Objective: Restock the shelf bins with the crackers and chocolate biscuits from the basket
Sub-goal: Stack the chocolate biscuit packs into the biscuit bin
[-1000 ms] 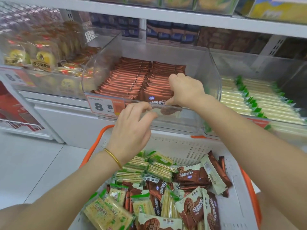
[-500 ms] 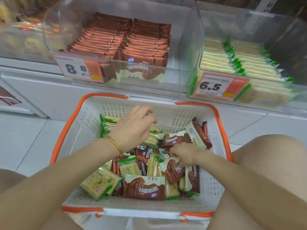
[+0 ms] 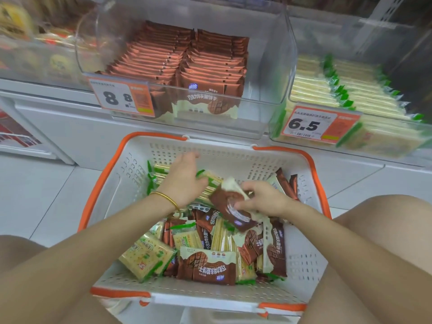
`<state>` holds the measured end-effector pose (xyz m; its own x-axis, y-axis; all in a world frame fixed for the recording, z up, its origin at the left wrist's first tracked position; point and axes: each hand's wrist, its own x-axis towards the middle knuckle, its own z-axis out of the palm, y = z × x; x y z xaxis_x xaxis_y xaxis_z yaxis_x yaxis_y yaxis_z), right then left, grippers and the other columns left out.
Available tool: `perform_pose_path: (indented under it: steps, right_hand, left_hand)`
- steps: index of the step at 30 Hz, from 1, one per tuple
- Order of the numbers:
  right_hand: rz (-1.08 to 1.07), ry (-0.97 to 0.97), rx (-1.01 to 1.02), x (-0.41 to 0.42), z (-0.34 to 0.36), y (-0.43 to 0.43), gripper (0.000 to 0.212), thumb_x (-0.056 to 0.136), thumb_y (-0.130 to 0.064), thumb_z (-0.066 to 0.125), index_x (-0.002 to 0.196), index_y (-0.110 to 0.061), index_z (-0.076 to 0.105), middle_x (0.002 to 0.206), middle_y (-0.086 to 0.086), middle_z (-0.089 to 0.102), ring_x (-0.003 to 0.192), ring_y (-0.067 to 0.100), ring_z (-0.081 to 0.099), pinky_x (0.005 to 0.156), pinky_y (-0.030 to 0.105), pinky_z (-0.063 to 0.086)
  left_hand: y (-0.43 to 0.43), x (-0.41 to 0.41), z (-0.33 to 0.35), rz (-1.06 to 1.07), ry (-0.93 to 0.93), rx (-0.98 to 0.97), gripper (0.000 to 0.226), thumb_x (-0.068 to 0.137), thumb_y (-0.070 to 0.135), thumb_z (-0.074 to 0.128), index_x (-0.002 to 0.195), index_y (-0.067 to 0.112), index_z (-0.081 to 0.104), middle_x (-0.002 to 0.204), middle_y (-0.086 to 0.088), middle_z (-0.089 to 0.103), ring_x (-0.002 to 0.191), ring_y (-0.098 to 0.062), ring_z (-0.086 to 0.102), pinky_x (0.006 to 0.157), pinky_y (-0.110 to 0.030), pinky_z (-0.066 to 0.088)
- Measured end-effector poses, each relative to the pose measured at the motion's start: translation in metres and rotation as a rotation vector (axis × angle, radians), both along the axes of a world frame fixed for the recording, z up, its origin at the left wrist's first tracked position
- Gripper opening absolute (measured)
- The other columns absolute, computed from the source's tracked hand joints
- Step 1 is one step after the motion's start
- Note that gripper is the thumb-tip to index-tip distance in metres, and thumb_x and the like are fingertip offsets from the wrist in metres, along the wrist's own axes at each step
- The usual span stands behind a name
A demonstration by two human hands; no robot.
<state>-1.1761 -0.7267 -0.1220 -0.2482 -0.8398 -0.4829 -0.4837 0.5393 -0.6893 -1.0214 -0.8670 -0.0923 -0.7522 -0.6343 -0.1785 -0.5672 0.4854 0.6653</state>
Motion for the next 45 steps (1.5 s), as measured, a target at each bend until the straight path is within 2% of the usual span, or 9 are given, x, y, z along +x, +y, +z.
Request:
perform_pose_path:
  steps: [3,8,12,15,20,26,29,37,45]
  right_hand:
    - [-0.380,-0.547,-0.165,0.015,0.018,-0.005,0.018,0.087,-0.006,0.065,0.104,-0.011,0.059,0.100,0.009,0.071,0.091,0.023,0.069,0.087,0.040,0.055]
    - [-0.566,-0.746,-0.287,0.035,0.031,-0.009,0.034,0.086,-0.010,0.065,0.119,-0.004,0.057,0.112,0.016,0.068,0.100,0.029,0.066,0.089,0.044,0.054]
    - [-0.601,-0.014,-0.240,0.030,0.042,-0.003,0.049,0.086,-0.029,0.069,0.126,-0.009,0.049,0.115,0.001,0.060,0.110,0.021,0.059,0.091,0.038,0.052]
    - [-0.195,0.690,-0.486,0.024,0.068,-0.004,0.054,0.084,-0.030,0.070,0.132,-0.015,0.050,0.128,-0.001,0.054,0.122,0.018,0.047,0.104,0.032,0.036]
    - [0.313,0.684,-0.246,0.024,0.128,-0.044,0.037,0.085,-0.046,0.063,0.113,-0.022,0.064,0.094,-0.004,0.065,0.091,0.018,0.059,0.078,0.038,0.048]
    - [0.019,0.400,-0.528,-0.007,0.192,-0.080,0.017,0.081,-0.022,0.073,0.095,-0.015,0.068,0.082,-0.005,0.065,0.073,0.011,0.061,0.064,0.023,0.049]
    - [-0.128,0.456,-0.641,-0.026,0.199,-0.109,0.020,0.083,-0.020,0.072,0.100,-0.012,0.065,0.086,0.001,0.063,0.077,0.015,0.060,0.066,0.032,0.050]
    - [0.021,0.808,-0.317,-0.041,0.161,-0.159,0.029,0.080,-0.029,0.074,0.104,-0.017,0.065,0.096,0.000,0.054,0.103,0.026,0.056,0.087,0.036,0.047]
    - [0.100,1.093,-0.211,-0.029,0.150,-0.162,0.026,0.077,-0.032,0.072,0.090,-0.018,0.054,0.106,0.009,0.058,0.102,0.032,0.055,0.077,0.037,0.046]
  left_hand:
    - [-0.002,-0.005,0.010,0.171,0.046,0.293,0.060,0.088,0.023,0.063,0.138,0.004,0.035,0.127,-0.008,0.049,0.117,-0.022,0.051,0.098,-0.031,0.041]
    - [0.002,-0.001,0.023,0.017,0.076,0.649,0.021,0.084,0.017,0.069,0.102,0.009,0.061,0.097,-0.010,0.071,0.087,-0.023,0.070,0.086,-0.043,0.055]
    - [-0.008,0.001,0.038,-0.079,0.060,0.376,0.018,0.084,0.012,0.069,0.099,0.010,0.058,0.094,-0.008,0.069,0.080,-0.021,0.068,0.074,-0.036,0.058]
    - [-0.020,0.002,0.061,-0.353,-0.049,0.101,0.018,0.084,0.016,0.069,0.102,0.017,0.064,0.088,0.005,0.065,0.072,-0.006,0.063,0.062,-0.017,0.051]
    - [-0.037,-0.004,0.101,-0.409,0.028,-0.182,0.023,0.074,0.021,0.078,0.096,0.021,0.068,0.075,0.014,0.062,0.067,0.001,0.057,0.067,-0.021,0.048]
    - [-0.076,0.010,0.117,0.046,0.561,-0.540,0.072,0.070,0.028,0.075,0.132,0.009,0.044,0.123,-0.006,0.052,0.114,-0.016,0.049,0.101,-0.027,0.036]
    - [-0.089,0.012,0.102,0.066,0.482,-0.721,0.059,0.072,0.028,0.068,0.124,0.005,0.051,0.122,-0.012,0.054,0.116,-0.027,0.047,0.100,-0.030,0.030]
    - [-0.091,0.010,0.073,0.009,0.362,-0.845,0.038,0.072,0.021,0.064,0.109,0.012,0.061,0.114,-0.007,0.056,0.109,-0.031,0.050,0.093,-0.040,0.037]
    - [-0.088,0.010,0.071,-0.019,0.323,-0.859,0.037,0.074,0.023,0.055,0.109,0.012,0.061,0.117,-0.008,0.055,0.112,-0.031,0.048,0.095,-0.042,0.037]
